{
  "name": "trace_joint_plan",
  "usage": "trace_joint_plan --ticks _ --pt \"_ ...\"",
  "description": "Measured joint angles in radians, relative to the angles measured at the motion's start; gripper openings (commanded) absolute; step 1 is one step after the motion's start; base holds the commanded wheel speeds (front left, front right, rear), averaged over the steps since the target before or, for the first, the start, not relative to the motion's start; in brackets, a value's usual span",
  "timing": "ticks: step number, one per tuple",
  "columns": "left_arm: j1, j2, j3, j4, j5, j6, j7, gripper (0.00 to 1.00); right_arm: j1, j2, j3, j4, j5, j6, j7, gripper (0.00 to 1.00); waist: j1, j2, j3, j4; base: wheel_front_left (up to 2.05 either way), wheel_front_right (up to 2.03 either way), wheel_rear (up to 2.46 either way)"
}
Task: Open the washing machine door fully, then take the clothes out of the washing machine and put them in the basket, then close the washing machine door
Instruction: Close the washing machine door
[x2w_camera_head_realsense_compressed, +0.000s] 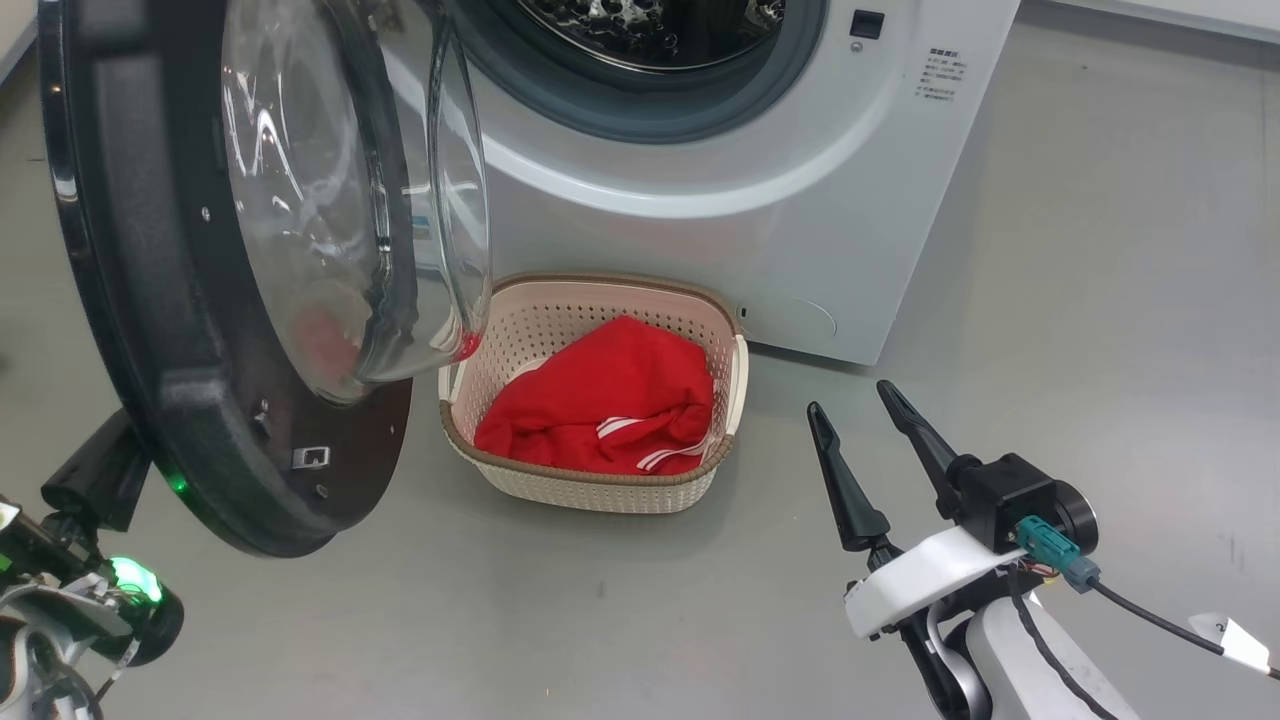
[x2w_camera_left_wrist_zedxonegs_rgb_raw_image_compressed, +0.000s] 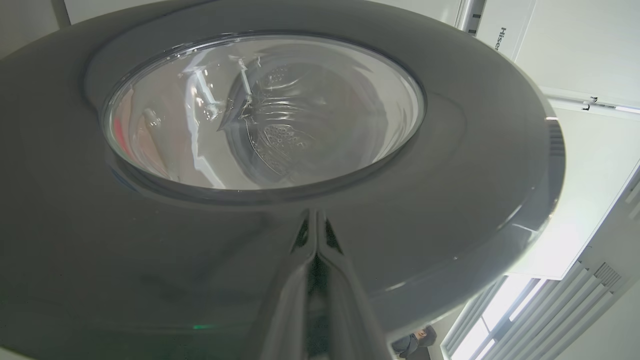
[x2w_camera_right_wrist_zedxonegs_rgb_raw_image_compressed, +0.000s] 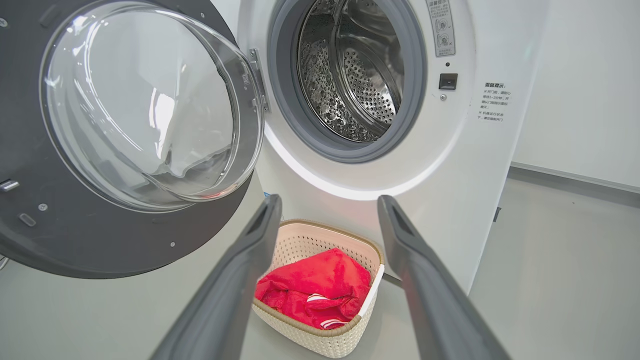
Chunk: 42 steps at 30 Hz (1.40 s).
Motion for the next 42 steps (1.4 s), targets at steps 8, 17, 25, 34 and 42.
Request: trace_joint_plan --ticks 8,17,25,34,42 --pt "0.041 -0.028 -0.014 -0.057 -0.025 0.005 0.043 0.00 -0.002 0.001 0.007 0.000 0.000 0.000 0.000 1.00 0.0000 0.0000 0.009 -0.044 0.00 0.00 0.00" --pt "0.053 -0.055 -0.034 -0.113 -0.058 0.010 0.067 0.00 -0.020 0.001 0.006 -0.004 0.000 -0.002 0.000 1.00 0.0000 0.0000 0.027 -0.109 0.00 0.00 0.00" --pt "0.057 -0.063 -0.059 -0.144 -0.058 0.018 0.068 0.00 -0.023 0.001 0.005 -0.015 0.000 -0.004 0.000 1.00 0.0000 0.0000 0.048 -0.180 0.00 0.00 0.00" --pt "0.057 -0.068 -0.069 -0.172 -0.058 0.022 0.065 0.00 -0.036 0.002 0.007 -0.026 0.001 -0.011 0.000 1.00 0.0000 0.0000 0.075 -0.270 0.00 0.00 0.00" --pt "0.055 -0.076 -0.063 -0.182 -0.058 0.022 0.026 0.00 -0.041 0.002 0.007 -0.038 0.004 -0.019 0.000 1.00 0.0000 0.0000 0.096 -0.343 0.00 0.00 0.00"
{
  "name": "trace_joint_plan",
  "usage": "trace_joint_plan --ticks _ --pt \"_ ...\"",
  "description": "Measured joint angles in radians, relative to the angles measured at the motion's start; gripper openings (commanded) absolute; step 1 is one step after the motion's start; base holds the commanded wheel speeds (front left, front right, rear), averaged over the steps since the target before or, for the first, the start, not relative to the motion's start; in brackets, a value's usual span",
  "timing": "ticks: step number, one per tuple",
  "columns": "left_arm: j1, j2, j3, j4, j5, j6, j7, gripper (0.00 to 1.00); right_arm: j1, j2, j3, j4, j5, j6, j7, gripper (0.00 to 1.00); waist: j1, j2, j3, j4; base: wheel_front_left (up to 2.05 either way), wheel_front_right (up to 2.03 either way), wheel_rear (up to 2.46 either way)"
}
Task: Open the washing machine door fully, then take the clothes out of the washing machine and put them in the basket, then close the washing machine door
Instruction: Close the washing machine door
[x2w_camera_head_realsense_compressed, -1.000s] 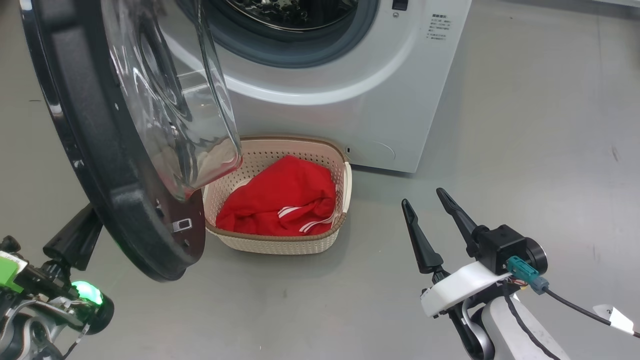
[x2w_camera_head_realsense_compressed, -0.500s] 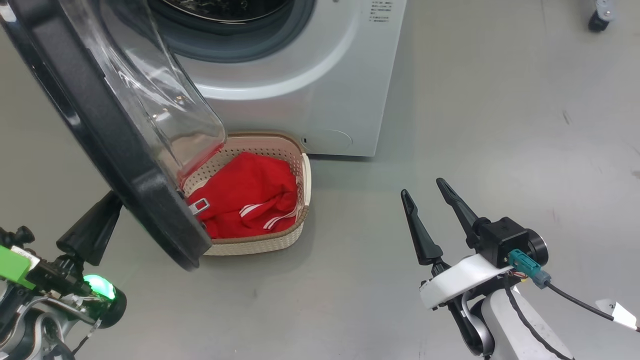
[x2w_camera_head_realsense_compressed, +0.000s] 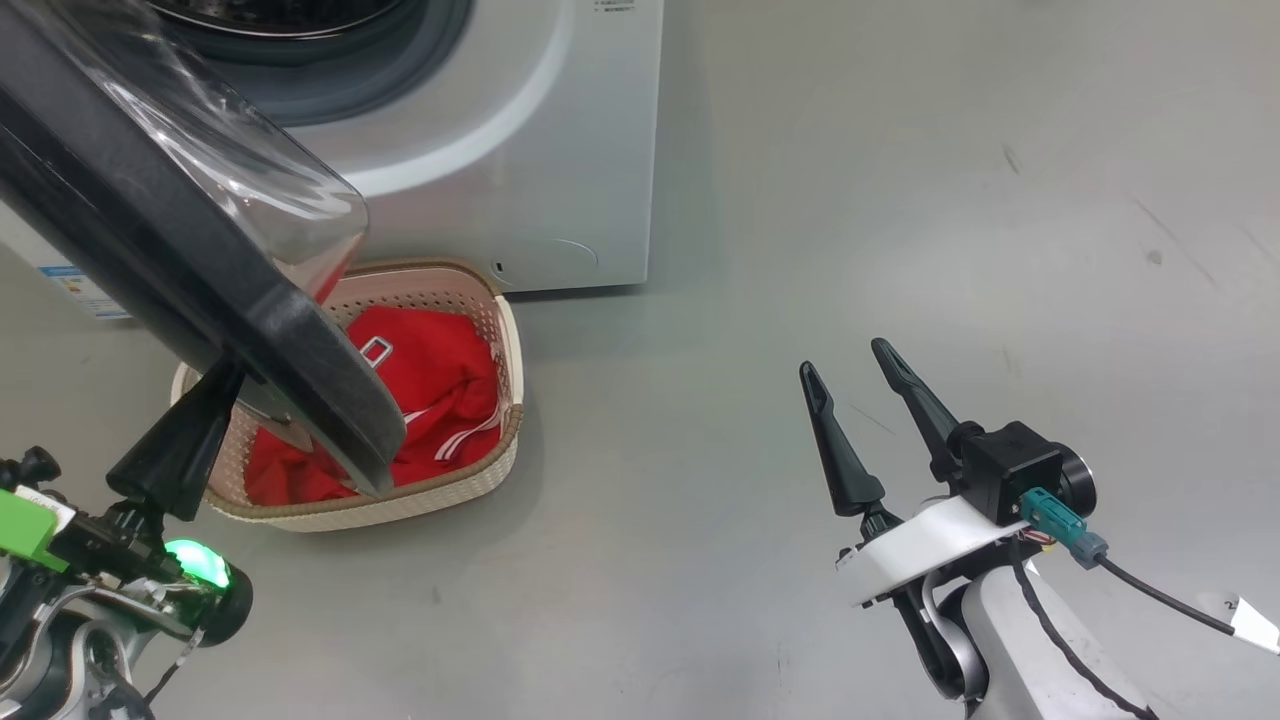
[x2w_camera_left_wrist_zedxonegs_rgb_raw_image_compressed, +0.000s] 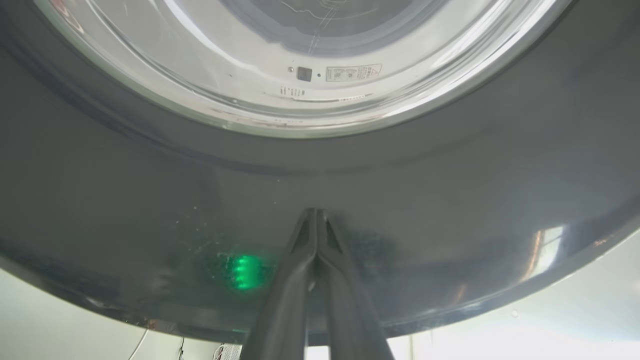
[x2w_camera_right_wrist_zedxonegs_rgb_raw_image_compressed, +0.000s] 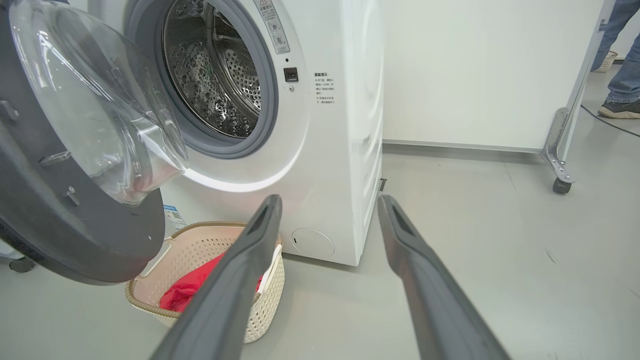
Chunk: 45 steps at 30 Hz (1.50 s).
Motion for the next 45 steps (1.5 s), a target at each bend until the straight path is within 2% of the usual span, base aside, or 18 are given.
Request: trace_joint_plan --ticks 7,22,27,33,40,45 --pt "-0.023 -0.007 0.002 -0.006 0.000 0.007 -0.029 0.00 -0.001 0.001 0.010 -0.020 0.015 -0.001 0.000 1.00 0.0000 0.0000 0.028 -0.065 0.00 0.00 0.00" --pt "-0.130 -0.013 0.052 0.012 -0.007 0.010 -0.136 0.00 -0.011 0.003 0.030 -0.055 0.052 -0.028 0.000 1.00 0.0000 0.0000 0.098 -0.190 0.00 0.00 0.00" --pt "-0.157 -0.014 0.040 0.037 -0.007 0.014 -0.151 0.00 -0.012 0.004 0.025 -0.065 0.058 -0.043 0.000 1.00 0.0000 0.0000 0.113 -0.221 0.00 0.00 0.00" --pt "-0.190 -0.018 0.012 0.066 -0.007 0.016 -0.162 0.00 -0.012 0.004 0.024 -0.072 0.058 -0.046 0.000 1.00 0.0000 0.0000 0.122 -0.232 0.00 0.00 0.00" --pt "-0.197 -0.019 -0.017 0.103 0.002 0.015 -0.161 0.00 -0.012 0.004 0.003 -0.078 0.058 -0.058 0.000 1.00 0.0000 0.0000 0.109 -0.214 0.00 0.00 0.00" --pt "-0.193 -0.019 -0.053 0.128 0.043 -0.025 -0.151 0.00 -0.012 0.005 -0.010 -0.077 0.053 -0.061 0.000 1.00 0.0000 0.0000 0.086 -0.192 0.00 0.00 0.00"
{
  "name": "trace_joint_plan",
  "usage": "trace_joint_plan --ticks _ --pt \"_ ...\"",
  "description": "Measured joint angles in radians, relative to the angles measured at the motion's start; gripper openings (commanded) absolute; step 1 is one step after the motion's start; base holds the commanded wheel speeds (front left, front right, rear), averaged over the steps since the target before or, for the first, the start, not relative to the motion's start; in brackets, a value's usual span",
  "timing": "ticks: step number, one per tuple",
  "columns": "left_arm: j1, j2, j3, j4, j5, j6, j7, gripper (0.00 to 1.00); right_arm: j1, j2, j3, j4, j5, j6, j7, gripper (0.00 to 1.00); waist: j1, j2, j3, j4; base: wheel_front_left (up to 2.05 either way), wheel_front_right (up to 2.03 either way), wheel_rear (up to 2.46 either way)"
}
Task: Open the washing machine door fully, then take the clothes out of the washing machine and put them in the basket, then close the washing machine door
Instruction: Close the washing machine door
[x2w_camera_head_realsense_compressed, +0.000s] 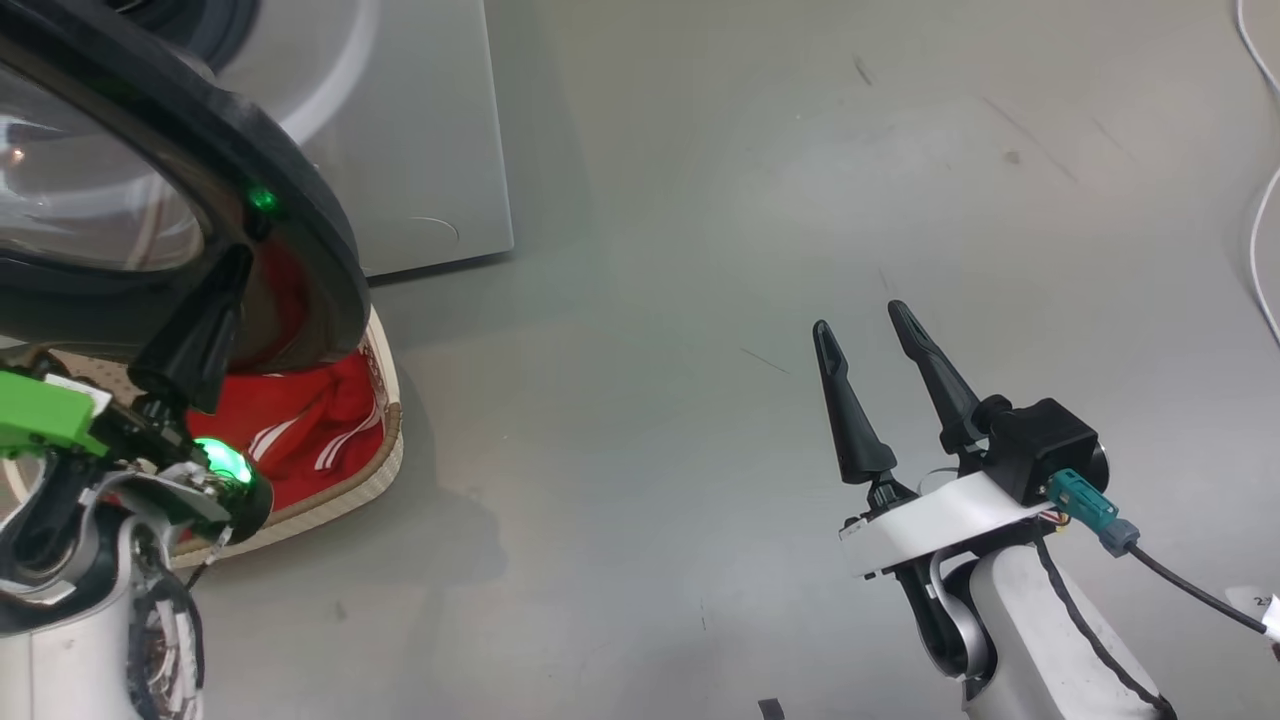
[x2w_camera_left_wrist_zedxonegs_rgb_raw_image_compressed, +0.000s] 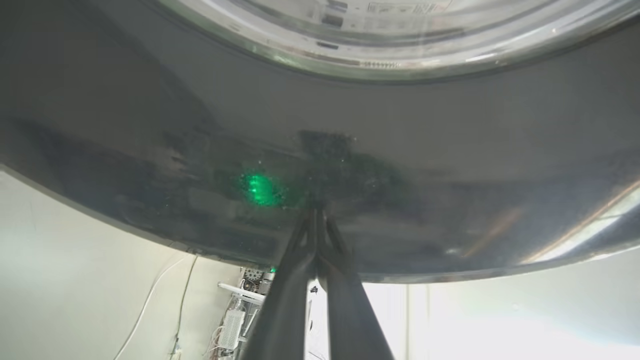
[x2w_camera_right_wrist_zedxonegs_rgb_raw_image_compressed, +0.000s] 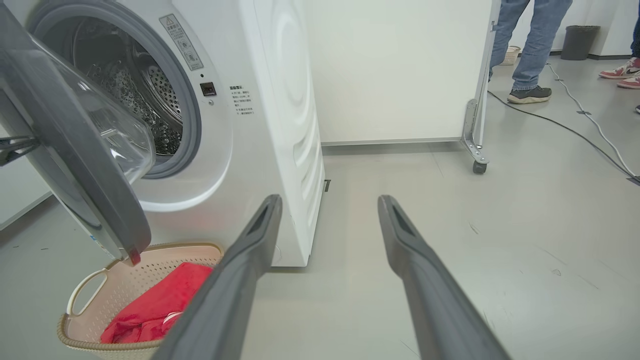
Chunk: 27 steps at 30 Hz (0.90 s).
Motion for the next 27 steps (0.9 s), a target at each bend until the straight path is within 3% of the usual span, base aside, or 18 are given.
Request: trace_joint_plan --ticks 11,18,27 --pt "0.128 0.119 -0.185 0.031 0.381 -0.170 -0.007 0.00 0.008 -0.002 -0.036 0.023 -0.016 0.010 0.000 1.00 0.0000 0.0000 -0.080 0.067 0.00 0.00 0.00" --pt "0.168 0.147 -0.208 0.036 0.553 -0.181 -0.114 0.00 0.025 -0.012 -0.044 0.033 -0.022 0.021 0.000 1.00 0.0000 0.0000 -0.128 0.116 0.00 0.00 0.00" --pt "0.202 0.207 -0.254 -0.010 0.857 -0.188 -0.350 0.00 0.064 -0.019 -0.065 0.035 -0.023 0.035 0.000 1.00 0.0000 0.0000 -0.193 0.201 0.00 0.00 0.00"
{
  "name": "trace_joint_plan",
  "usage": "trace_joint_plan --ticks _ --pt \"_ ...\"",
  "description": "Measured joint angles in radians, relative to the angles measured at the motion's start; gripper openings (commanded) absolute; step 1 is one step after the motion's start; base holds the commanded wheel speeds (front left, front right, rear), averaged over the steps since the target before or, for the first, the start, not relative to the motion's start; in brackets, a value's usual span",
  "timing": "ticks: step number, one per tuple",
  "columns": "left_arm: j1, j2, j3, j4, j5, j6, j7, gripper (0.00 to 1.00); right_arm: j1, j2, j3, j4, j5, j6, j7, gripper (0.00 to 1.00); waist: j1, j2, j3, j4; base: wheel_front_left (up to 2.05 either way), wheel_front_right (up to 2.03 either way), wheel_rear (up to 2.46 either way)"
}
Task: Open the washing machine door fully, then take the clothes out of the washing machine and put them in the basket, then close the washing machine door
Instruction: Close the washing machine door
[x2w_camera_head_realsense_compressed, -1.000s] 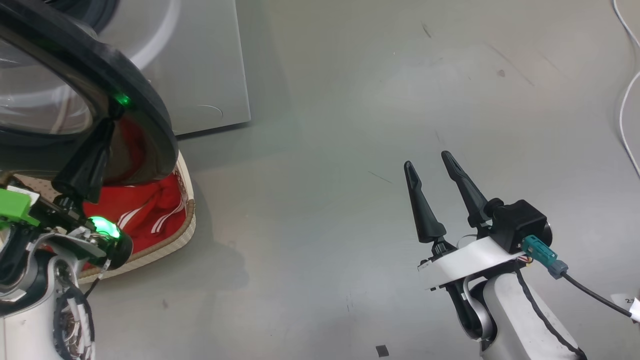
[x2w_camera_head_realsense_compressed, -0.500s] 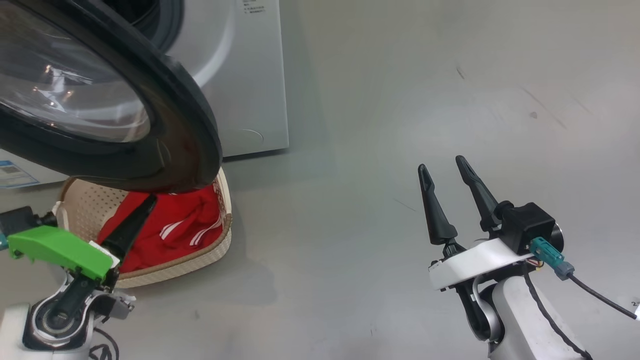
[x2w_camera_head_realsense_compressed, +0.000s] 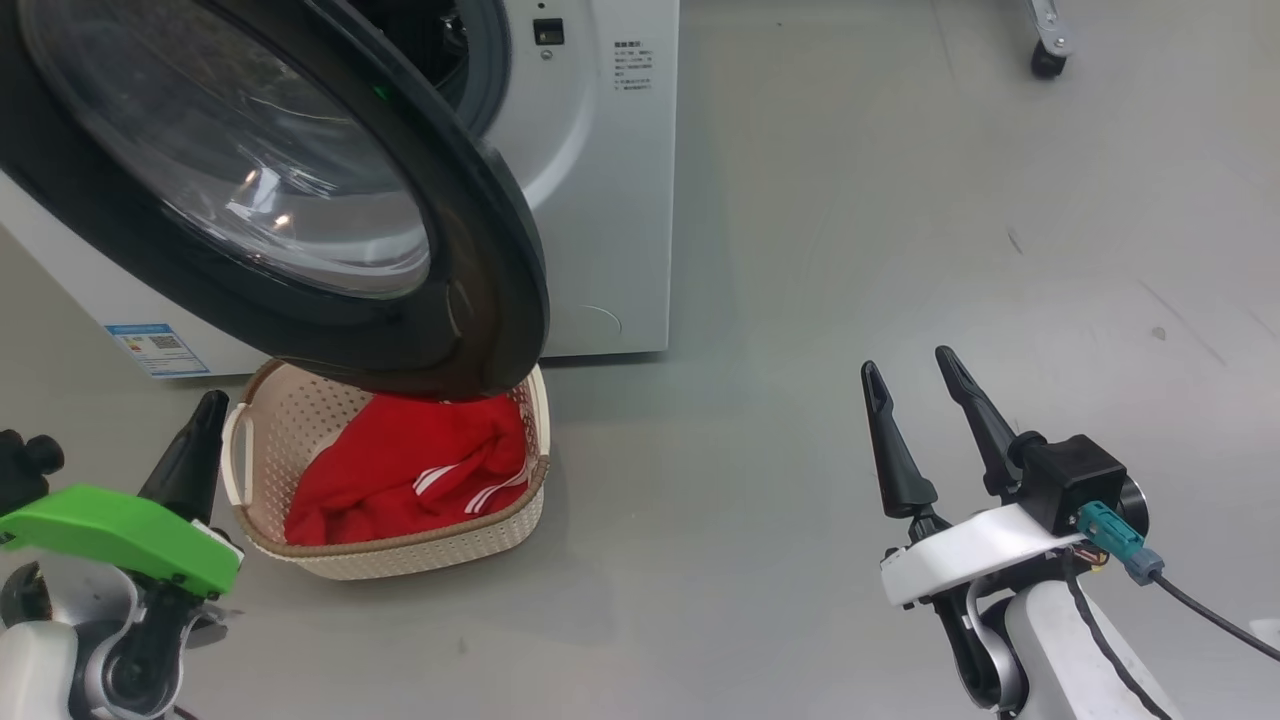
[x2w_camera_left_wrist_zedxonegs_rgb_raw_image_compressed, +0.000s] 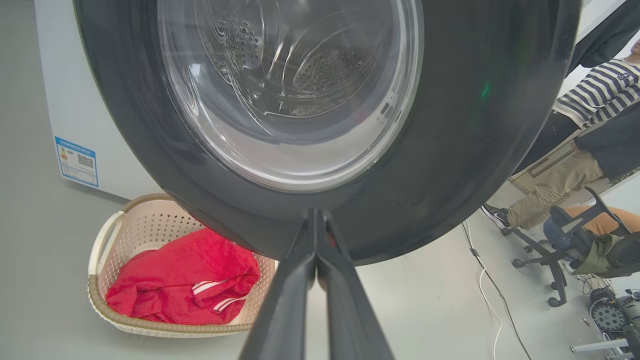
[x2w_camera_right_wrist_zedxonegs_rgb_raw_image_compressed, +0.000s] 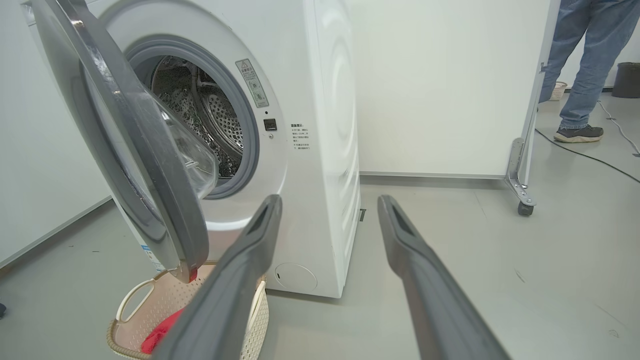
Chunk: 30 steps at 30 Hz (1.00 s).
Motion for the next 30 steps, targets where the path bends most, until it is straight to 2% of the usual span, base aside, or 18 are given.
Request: trace_joint_plan --ticks 9,19,20,21,22,27,30 --pt "0.056 0.014 -0.023 -0.029 0.174 0.000 -0.196 0.00 0.011 0.001 -0.003 -0.007 -0.010 0.005 0.000 1.00 0.0000 0.0000 -0.027 0.067 0.00 0.00 0.00" --pt "0.095 0.019 -0.043 -0.028 0.324 0.000 -0.356 0.00 0.011 0.002 -0.014 -0.019 -0.019 0.006 0.000 1.00 0.0000 0.0000 -0.018 0.098 0.00 0.00 0.00" --pt "0.098 0.020 -0.047 -0.028 0.348 0.000 -0.375 0.31 0.011 0.002 -0.014 -0.019 -0.019 0.010 0.000 1.00 0.0000 0.0000 -0.017 0.100 0.00 0.00 0.00" --pt "0.100 0.020 -0.048 -0.028 0.363 0.000 -0.392 0.79 0.011 0.003 -0.013 -0.019 -0.019 0.010 0.000 1.00 0.0000 0.0000 -0.016 0.101 0.00 0.00 0.00" --pt "0.102 0.019 -0.047 -0.026 0.369 0.001 -0.407 1.00 0.011 0.003 -0.013 -0.019 -0.019 0.010 0.000 1.00 0.0000 0.0000 -0.016 0.102 0.00 0.00 0.00" --pt "0.136 0.020 -0.075 0.006 0.432 0.014 -0.431 1.00 0.011 0.003 -0.013 -0.017 -0.020 0.010 0.000 1.00 0.0000 0.0000 -0.016 0.104 0.00 0.00 0.00" --pt "0.142 0.012 -0.080 0.010 0.433 0.014 -0.435 1.00 0.011 0.003 -0.013 -0.016 -0.026 0.018 0.000 1.00 0.0000 0.0000 -0.015 0.104 0.00 0.00 0.00"
